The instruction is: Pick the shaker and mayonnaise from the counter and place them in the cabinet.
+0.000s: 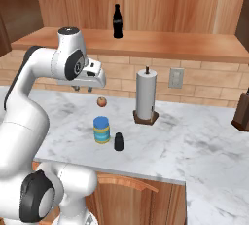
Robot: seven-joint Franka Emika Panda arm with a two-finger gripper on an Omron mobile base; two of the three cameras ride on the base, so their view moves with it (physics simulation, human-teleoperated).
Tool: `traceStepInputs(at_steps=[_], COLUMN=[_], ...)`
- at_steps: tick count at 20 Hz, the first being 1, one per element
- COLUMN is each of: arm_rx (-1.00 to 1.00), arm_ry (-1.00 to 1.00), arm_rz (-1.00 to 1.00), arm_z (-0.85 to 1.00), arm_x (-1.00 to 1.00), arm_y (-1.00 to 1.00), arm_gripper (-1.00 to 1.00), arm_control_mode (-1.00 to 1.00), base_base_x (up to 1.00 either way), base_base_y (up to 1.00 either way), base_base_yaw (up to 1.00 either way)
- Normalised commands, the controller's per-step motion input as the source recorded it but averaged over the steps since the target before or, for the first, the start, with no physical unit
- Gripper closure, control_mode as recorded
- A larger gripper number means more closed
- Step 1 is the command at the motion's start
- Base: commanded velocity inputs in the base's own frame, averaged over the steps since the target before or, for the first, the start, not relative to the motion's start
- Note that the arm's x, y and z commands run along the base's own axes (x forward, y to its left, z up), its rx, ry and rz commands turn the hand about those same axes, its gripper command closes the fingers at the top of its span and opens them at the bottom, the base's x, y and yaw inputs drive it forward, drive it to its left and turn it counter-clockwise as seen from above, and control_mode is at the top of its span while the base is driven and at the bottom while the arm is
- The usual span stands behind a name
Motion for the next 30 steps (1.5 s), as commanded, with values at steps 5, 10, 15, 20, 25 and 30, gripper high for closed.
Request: traceStepInputs(at_steps=[5, 10, 15, 20, 25, 30], arm_rx=[0.00, 0.00, 0.00, 0.00, 0.00, 0.00], arm_ry=[-0.02, -0.13, -0.18, -0.19, -0.10, 0.00], arm_rz=[0.00, 0.00, 0.00, 0.04, 0.04, 0.04], arm_z=[-0.01, -0.07, -0.23, -0.34, -0.28, -0.23], arm_x=[-0.23, -0.56, -0.54, -0.47, -0.26, -0.03], arm_y=[0.00, 0.00, 0.00, 0.00, 0.00, -0.02], arm_gripper=[-1.00, -1.00, -1.00, -1.00, -1.00, -1.00], arm_control_mode=[-1.00, -1.00, -1.00, -1.00, -1.00, -1.00], base_base_x=[0.00, 0.00, 0.00, 0.00, 0.00, 0.00], base_base_y=[0.00, 0.00, 0.00, 0.00, 0.00, 0.00], base_base_yaw=[0.00, 0.00, 0.00, 0.00, 0.00, 0.00])
